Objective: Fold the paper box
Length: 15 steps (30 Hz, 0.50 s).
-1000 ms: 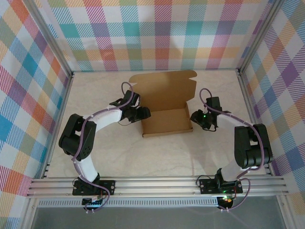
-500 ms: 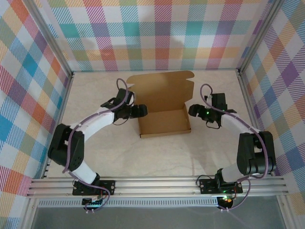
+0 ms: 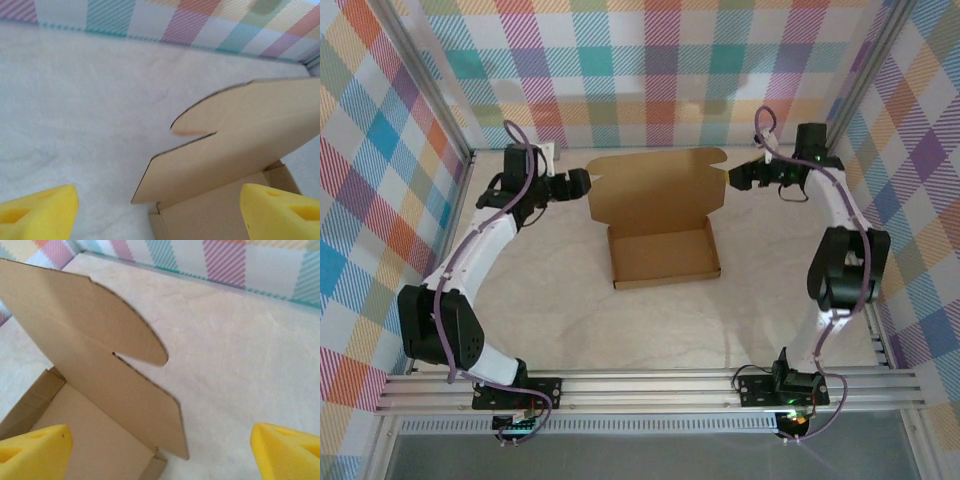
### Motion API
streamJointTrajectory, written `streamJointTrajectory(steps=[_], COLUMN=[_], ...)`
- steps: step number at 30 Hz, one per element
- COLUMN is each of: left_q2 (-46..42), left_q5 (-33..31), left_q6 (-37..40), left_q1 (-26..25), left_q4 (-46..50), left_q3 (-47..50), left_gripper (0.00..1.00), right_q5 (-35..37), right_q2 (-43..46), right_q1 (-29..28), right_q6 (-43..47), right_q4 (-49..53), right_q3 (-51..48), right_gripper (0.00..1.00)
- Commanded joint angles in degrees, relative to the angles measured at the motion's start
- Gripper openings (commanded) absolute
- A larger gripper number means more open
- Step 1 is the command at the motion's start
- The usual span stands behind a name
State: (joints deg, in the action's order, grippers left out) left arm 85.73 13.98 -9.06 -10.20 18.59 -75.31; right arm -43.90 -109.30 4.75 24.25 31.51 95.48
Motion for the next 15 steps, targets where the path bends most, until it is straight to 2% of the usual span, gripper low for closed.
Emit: streamJointTrajectory(steps=[1,4,7,13,15], left_q2=[-0.9,-0.4,0.3,0.2,0.5], left_q5=[3.0,3.3,2.4,1.2,1.0], left_q6=[3.0,4.7,7.2,9.0,9.2], left_q1=[0.5,0.6,0.8,1.4,1.4], left_q4=[3.2,4.9,9.1,13.3,14.3], left_q3=[-2.1,-3.5,-7.1,-11.6,-12.3], left_gripper=[0.84,0.84,0.84,0.85,0.85], right_q5=[-9.9,-13.4,-13.9,-9.5,-8.2], right_q2=[-7.3,-13.6,-18.5,-28.4,-29.3], right_q1=[0.4,0.0,-1.1,-3.8,-4.5], right_q6=[13.2,20.8,27.0,33.6,34.9], right_q4=[15.1,25.7,33.7,47.4,48.6], right_q3=[9.7,19.9,27.8,43.4,44.5], right_gripper=[0.90,0.88,0.85,0.77,0.70])
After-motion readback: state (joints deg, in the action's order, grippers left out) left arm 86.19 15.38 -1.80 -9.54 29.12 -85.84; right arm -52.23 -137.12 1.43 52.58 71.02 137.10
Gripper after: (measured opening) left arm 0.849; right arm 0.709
